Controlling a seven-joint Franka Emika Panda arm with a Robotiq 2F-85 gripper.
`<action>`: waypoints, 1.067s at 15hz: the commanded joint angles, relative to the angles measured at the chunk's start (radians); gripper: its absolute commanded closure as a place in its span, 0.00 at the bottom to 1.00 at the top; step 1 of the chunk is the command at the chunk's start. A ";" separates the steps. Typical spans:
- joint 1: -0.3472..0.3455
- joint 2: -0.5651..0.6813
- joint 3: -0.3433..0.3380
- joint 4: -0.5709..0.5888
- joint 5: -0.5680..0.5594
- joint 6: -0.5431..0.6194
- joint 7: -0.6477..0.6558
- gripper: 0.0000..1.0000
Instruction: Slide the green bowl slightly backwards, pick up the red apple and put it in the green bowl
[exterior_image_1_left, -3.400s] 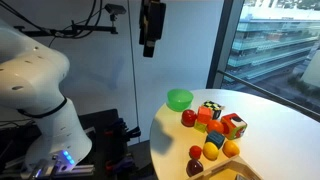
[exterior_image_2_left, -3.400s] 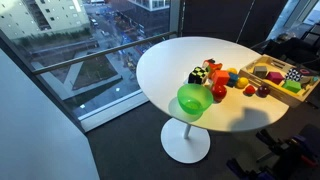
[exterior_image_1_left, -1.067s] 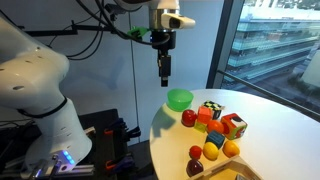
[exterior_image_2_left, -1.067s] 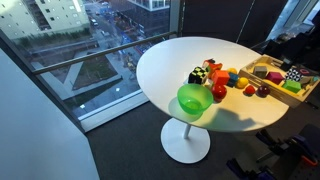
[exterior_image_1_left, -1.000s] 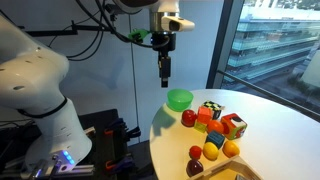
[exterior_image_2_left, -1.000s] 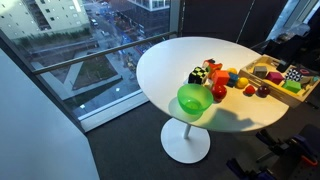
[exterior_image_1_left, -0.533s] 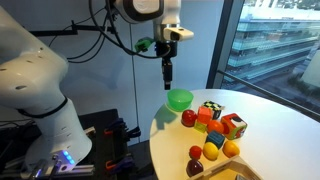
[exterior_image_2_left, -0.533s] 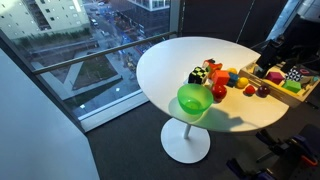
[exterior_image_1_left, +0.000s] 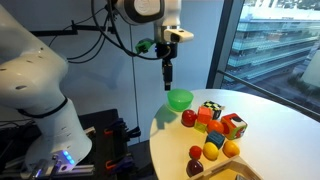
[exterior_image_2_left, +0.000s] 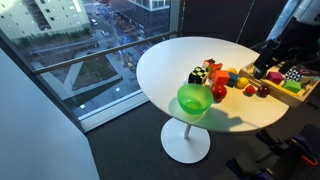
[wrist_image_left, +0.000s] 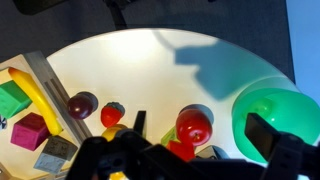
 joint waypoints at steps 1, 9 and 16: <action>0.003 0.000 -0.003 0.001 -0.001 -0.002 0.001 0.00; 0.022 0.109 0.031 0.005 0.014 0.081 0.091 0.00; 0.039 0.247 0.081 0.015 -0.011 0.243 0.259 0.00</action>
